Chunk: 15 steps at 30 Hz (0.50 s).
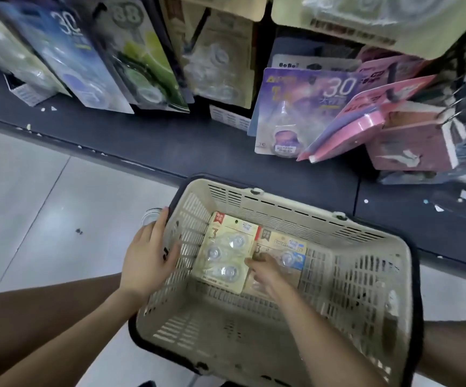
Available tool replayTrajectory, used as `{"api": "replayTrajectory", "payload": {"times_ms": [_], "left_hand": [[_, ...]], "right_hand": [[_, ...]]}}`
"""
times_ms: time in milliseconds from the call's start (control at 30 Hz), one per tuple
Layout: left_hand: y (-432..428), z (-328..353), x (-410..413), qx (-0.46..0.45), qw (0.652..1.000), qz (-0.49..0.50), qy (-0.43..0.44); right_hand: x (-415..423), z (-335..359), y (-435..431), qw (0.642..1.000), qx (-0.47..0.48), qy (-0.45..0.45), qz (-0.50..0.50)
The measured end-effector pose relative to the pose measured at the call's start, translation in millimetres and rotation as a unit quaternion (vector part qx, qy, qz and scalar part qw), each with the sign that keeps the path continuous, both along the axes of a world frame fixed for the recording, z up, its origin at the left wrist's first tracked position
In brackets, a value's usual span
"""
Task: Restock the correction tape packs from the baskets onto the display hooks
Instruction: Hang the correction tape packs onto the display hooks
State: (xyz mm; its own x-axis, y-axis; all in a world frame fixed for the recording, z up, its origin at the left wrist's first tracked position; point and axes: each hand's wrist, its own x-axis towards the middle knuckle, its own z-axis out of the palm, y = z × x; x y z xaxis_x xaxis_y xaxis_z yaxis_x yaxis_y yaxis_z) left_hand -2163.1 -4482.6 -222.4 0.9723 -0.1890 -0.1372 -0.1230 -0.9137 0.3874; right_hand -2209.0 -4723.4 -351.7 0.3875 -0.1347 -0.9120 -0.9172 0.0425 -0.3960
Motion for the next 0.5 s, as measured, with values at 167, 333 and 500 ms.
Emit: {"api": "replayTrajectory", "payload": {"times_ms": [167,333,500], "left_hand": [[1.9,1.3,0.2,-0.023,1.0,0.009,0.02],[3.2,-0.1,-0.3,-0.029,0.999,0.012,0.027],[2.4,-1.5,-1.3,-0.034,0.999,0.016,0.026]], "right_hand": [[7.5,-10.8,34.4,0.999,0.001,-0.011,-0.03],[7.7,-10.7,45.0,0.996,-0.015,-0.034,-0.08],[5.4,23.2,26.3,0.987,0.067,-0.083,-0.12]]}}
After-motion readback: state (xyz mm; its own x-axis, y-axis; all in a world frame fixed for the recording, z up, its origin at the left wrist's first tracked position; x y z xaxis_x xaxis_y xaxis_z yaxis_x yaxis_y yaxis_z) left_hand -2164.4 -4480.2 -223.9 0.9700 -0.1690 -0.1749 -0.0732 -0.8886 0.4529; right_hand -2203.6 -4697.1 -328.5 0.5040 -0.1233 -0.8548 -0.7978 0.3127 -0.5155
